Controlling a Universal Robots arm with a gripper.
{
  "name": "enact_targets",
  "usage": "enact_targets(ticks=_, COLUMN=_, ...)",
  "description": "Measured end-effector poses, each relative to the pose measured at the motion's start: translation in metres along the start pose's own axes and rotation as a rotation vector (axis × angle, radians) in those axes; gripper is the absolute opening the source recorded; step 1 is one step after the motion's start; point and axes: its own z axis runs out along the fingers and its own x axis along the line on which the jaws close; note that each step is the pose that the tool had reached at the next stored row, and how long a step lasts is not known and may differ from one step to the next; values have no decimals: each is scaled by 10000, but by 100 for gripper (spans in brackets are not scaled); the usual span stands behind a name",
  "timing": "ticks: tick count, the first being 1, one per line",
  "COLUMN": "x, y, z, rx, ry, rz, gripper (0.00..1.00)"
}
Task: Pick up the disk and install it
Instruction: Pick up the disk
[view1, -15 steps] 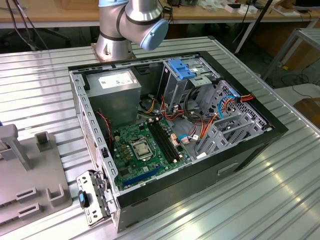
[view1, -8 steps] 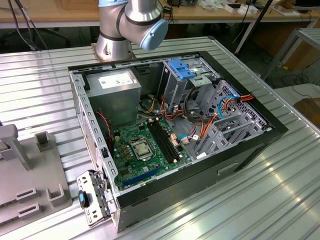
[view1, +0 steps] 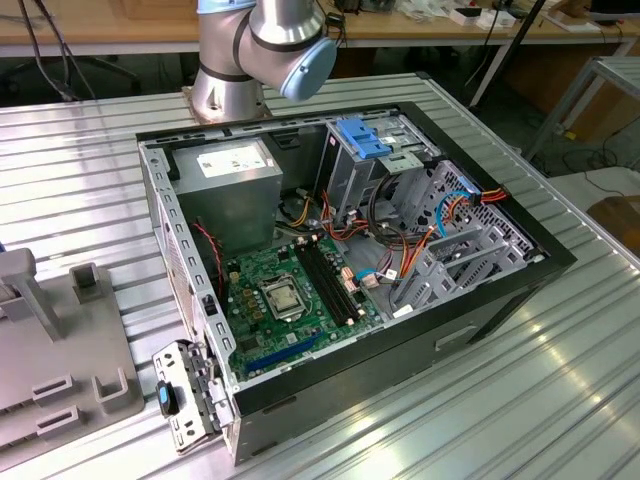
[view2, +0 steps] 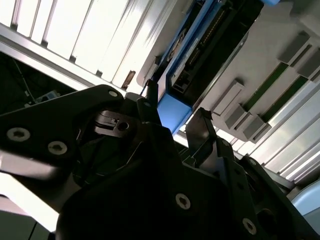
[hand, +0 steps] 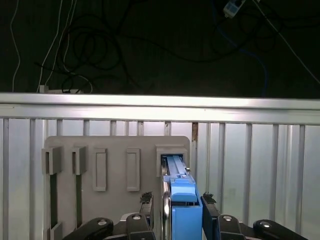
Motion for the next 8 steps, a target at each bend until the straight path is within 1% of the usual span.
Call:
enact_targets(ticks=3, x=4, y=-14, z=17, rx=-3, ry=-18, rz=20, gripper=50)
enact_targets(ticks=5, x=4, y=-17, z=29, rx=-61, ry=-17, rz=69, gripper=50)
enact_targets(ticks=6, x=4, y=-20, z=36, rx=-130, ry=-17, rz=136, gripper=50)
enact_targets(ticks=7, x=5, y=-22, z=37, rx=-158, ry=-15, rz=166, gripper=50)
enact_targets(ticks=8, x=5, y=-24, z=38, rx=-162, ry=-15, rz=183, gripper=50)
